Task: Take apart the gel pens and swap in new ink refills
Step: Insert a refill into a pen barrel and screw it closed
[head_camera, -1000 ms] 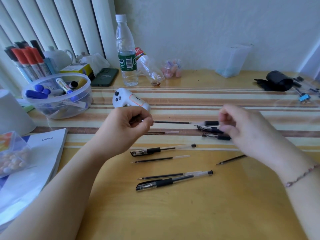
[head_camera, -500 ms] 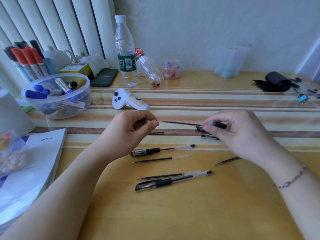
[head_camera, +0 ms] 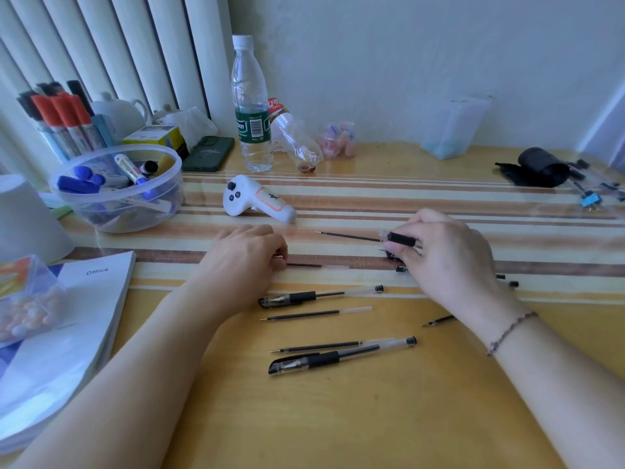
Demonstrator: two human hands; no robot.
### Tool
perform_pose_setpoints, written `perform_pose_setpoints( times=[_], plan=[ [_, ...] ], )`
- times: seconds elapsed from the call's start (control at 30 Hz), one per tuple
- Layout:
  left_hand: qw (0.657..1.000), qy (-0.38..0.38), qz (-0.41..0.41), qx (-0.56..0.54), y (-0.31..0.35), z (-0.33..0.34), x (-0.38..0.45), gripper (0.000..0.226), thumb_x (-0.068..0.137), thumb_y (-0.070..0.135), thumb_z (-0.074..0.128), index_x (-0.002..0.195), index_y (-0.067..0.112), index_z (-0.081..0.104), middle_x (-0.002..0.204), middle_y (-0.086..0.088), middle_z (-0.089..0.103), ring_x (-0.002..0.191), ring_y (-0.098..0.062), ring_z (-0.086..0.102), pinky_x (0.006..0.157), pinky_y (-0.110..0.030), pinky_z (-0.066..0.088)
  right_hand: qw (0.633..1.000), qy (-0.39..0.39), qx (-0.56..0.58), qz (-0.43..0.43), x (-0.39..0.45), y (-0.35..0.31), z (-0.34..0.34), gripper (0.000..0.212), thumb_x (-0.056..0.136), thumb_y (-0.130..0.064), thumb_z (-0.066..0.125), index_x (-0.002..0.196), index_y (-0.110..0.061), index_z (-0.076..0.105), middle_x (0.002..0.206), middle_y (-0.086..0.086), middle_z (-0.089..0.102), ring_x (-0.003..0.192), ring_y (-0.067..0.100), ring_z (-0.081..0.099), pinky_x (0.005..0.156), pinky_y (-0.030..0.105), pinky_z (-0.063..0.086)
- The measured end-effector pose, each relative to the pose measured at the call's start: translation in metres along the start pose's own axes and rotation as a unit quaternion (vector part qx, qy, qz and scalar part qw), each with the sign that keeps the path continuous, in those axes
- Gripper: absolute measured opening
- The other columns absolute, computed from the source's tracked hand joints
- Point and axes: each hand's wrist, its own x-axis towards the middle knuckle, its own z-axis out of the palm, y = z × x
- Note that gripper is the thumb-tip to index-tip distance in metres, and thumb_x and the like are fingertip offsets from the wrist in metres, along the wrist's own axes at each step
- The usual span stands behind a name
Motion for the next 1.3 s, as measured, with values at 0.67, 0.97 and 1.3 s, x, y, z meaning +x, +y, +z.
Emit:
perform_pose_setpoints(
  times=[0.67,0.97,1.3],
  plan=[
    [0.990,0.119,0.009,-0.069,0.001,-0.012,0.002,0.011,0.093,0.014,0.057,0.088,0.023,0.061,0.085,0.011,0.054,0.082,-0.022,0.051,0.075,-0.041,0.042,0.993,-0.034,0.103,-0.035,-0.004,-0.004,-0.005,0.044,0.093,-0.057,0.031,0.107,-0.039,0.068,0.064,-0.008,0.069,0.058,0.011,0.062,0.050,0.030,0.050],
    [0.991,0.113,0.019,-0.067,0.003,-0.011,0.002,0.012,0.093,0.013,0.057,0.086,0.022,0.062,0.083,0.011,0.053,0.080,-0.021,0.051,0.073,-0.040,0.041,0.984,-0.029,0.155,-0.083,-0.009,-0.005,-0.005,0.018,0.093,-0.037,0.047,0.108,-0.034,0.056,0.074,-0.015,0.067,0.061,0.013,0.063,0.056,0.036,0.052],
    [0.993,0.090,0.027,-0.069,0.008,-0.007,0.001,0.012,0.093,0.015,0.055,0.085,0.023,0.061,0.083,0.012,0.054,0.081,-0.016,0.046,0.074,-0.036,0.037,0.976,-0.035,0.179,-0.121,-0.011,-0.006,-0.006,0.019,0.092,-0.033,0.056,0.108,-0.034,0.067,0.095,-0.024,0.068,0.085,0.000,0.064,0.068,0.035,0.056]
  ],
)
